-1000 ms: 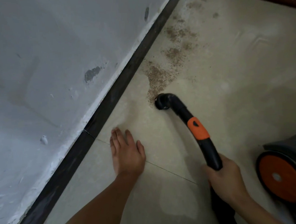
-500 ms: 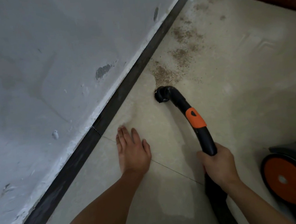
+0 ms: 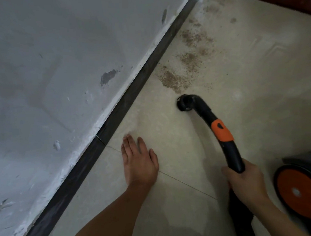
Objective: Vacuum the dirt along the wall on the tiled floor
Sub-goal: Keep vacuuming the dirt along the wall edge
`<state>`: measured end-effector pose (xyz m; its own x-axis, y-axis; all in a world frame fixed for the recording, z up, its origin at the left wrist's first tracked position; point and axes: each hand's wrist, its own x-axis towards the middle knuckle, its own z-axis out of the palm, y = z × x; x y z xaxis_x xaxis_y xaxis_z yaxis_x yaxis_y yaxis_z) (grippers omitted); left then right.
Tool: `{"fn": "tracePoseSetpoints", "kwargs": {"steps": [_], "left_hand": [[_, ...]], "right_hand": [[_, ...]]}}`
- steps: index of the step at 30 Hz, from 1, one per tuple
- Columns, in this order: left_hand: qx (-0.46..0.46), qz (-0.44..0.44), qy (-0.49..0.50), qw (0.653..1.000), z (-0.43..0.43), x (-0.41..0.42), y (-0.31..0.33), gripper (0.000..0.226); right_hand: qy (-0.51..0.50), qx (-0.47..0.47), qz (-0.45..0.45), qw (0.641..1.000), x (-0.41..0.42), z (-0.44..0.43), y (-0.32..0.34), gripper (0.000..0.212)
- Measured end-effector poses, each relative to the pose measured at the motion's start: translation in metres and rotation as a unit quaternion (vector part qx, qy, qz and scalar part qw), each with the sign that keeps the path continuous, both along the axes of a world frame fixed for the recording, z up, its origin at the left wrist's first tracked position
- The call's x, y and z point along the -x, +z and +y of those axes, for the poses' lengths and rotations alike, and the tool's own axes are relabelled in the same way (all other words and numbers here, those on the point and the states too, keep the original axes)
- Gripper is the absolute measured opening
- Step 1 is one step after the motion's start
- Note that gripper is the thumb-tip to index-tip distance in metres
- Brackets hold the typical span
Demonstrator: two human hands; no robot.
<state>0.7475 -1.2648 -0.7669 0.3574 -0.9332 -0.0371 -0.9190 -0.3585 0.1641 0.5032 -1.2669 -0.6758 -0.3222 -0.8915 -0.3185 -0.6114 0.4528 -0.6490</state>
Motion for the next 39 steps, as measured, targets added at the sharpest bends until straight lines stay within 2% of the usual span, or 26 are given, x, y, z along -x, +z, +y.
{"fn": "tracePoseSetpoints", "kwargs": {"steps": [4, 9, 14, 18, 25, 28, 32, 35, 39], "left_hand": [[0.002, 0.0, -0.004, 1.0, 0.002, 0.0, 0.001, 0.062], [0.015, 0.005, 0.003, 1.0, -0.001, 0.003, 0.002, 0.061], [0.008, 0.005, 0.003, 1.0, 0.0, 0.002, -0.001, 0.061], [0.011, 0.0, -0.001, 1.0, 0.002, 0.002, -0.001, 0.06], [0.018, 0.0, 0.001, 1.0, 0.001, 0.001, -0.003, 0.059], [0.01, -0.002, 0.0, 1.0, 0.001, 0.001, -0.002, 0.059], [0.007, -0.007, 0.002, 1.0, 0.001, 0.002, -0.002, 0.059], [0.011, -0.011, 0.001, 1.0, 0.001, 0.002, -0.004, 0.059], [0.012, -0.016, 0.002, 1.0, 0.0, 0.002, -0.005, 0.06]], "right_hand": [[-0.026, 0.015, -0.016, 0.999, -0.003, -0.036, -0.001, 0.017], [0.007, 0.009, -0.026, 1.0, -0.01, -0.042, -0.008, 0.016], [-0.031, 0.024, -0.021, 0.999, 0.001, -0.08, -0.006, 0.015], [-0.038, 0.026, -0.066, 0.997, -0.011, -0.109, -0.005, 0.014], [0.018, 0.001, -0.043, 0.999, -0.01, -0.075, -0.014, 0.014], [0.006, 0.012, -0.043, 0.999, -0.012, -0.107, -0.013, 0.012], [-0.006, 0.019, -0.09, 0.996, -0.024, -0.142, -0.012, 0.01], [0.001, 0.003, -0.096, 0.995, -0.03, -0.122, -0.011, 0.01], [0.05, -0.002, -0.048, 0.998, -0.027, -0.079, -0.013, 0.015]]}}
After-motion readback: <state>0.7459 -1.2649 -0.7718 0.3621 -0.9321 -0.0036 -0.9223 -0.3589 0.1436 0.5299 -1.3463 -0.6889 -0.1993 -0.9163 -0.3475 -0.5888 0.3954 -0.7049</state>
